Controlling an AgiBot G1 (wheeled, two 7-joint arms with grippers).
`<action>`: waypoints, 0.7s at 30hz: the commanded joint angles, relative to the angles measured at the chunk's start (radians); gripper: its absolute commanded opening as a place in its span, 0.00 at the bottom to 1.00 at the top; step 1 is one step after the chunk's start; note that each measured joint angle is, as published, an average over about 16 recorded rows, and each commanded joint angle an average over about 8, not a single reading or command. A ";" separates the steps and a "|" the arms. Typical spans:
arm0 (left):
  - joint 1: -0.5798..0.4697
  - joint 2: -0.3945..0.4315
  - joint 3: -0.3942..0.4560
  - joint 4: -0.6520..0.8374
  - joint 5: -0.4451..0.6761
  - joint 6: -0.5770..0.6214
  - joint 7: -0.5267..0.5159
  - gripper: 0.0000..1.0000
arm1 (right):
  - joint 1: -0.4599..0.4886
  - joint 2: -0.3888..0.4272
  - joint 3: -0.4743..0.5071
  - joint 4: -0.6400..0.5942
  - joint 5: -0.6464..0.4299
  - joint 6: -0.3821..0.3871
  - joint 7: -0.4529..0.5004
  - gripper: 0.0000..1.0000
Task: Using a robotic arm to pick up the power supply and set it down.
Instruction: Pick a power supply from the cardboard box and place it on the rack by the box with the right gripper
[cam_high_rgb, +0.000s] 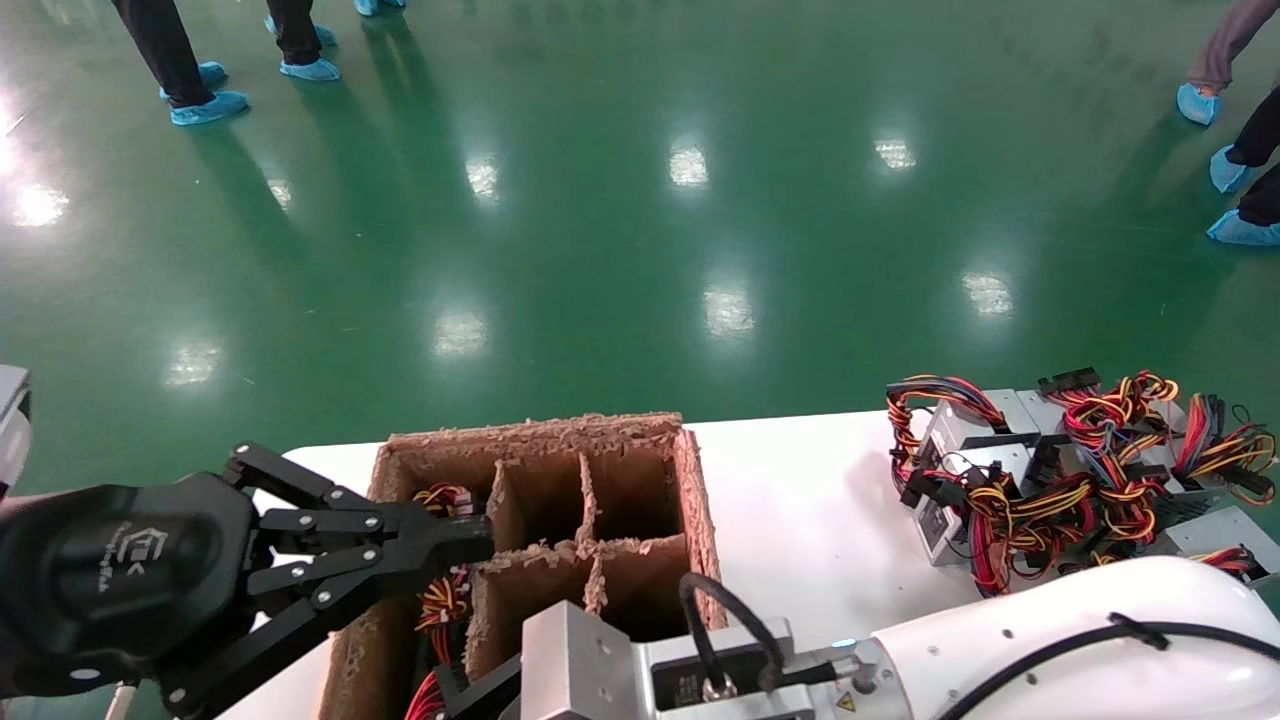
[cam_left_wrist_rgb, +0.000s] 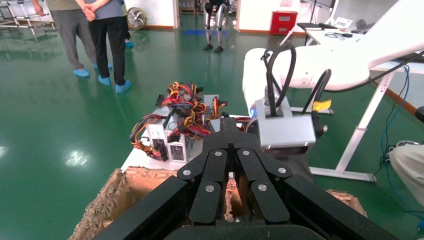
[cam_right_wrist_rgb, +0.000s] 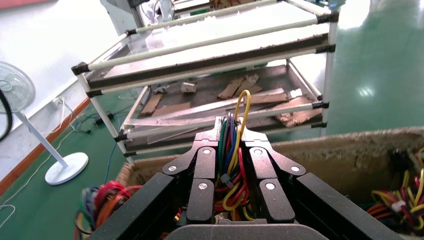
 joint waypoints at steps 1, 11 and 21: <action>0.000 0.000 0.000 0.000 0.000 0.000 0.000 0.00 | -0.003 0.009 0.007 0.020 0.012 0.001 0.011 0.00; 0.000 0.000 0.000 0.000 0.000 0.000 0.000 0.00 | -0.014 0.113 0.113 0.134 0.183 -0.030 0.046 0.00; 0.000 0.000 0.000 0.000 0.000 0.000 0.000 0.00 | -0.009 0.148 0.182 0.147 0.318 -0.062 0.046 0.00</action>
